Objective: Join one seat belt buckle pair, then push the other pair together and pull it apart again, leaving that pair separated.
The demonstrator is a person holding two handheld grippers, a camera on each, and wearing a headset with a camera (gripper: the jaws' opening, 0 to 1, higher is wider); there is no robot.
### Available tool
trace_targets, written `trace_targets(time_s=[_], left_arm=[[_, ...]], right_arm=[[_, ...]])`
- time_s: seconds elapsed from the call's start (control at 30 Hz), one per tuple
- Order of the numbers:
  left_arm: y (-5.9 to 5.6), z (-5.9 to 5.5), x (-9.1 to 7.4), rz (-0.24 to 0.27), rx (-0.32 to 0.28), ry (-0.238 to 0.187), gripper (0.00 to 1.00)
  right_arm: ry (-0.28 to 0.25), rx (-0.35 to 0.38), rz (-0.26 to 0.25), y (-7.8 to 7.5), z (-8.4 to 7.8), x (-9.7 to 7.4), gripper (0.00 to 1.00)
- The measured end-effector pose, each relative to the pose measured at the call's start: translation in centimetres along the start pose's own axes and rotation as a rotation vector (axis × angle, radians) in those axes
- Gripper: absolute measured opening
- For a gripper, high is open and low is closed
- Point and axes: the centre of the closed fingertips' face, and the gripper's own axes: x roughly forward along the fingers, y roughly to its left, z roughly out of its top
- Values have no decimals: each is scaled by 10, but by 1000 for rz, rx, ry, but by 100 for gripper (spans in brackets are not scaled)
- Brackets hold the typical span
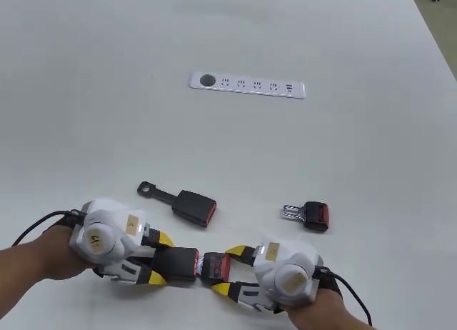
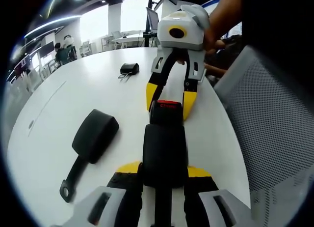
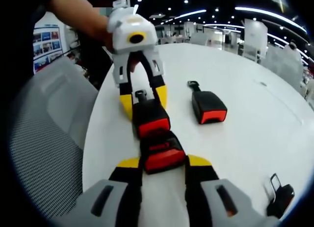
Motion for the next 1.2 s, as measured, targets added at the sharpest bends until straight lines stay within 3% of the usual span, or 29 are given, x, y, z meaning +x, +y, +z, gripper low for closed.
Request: trace_targets(time_s=[0.53,0.67,0.8,0.9,0.97,1.03,1.1,1.13,1.2], left_arm=[[1,-1,-1,-7,-36,-27,33],[1,-1,-1,-7,-68,-49,33],[1,0,-1,-9,-48,-33,33],[0,1,-1,-7,-68,-31,34],[1,0,0,-4,-6,25,34],[1,2,1,-1,-28,12,34],[-1,4,1,4,-94,-8,35],[-3,7,1,-9,-182,-31,36],[-3,9,-1,-4,-235,-53,43]], right_arm=[[-17,17,-7,1,0,-1,32],[-21,19,-8,2,0,-1,32],[-23,13,-12,2,0,-1,33],[-19,-4,-28,3,0,-1,33],[-3,-38,-40,2,-1,-1,34],[1,-33,-39,3,0,0,35],[10,-24,-35,1,-1,-1,35],[17,1,-34,0,-2,-3,36],[-5,89,-27,1,1,-4,42]])
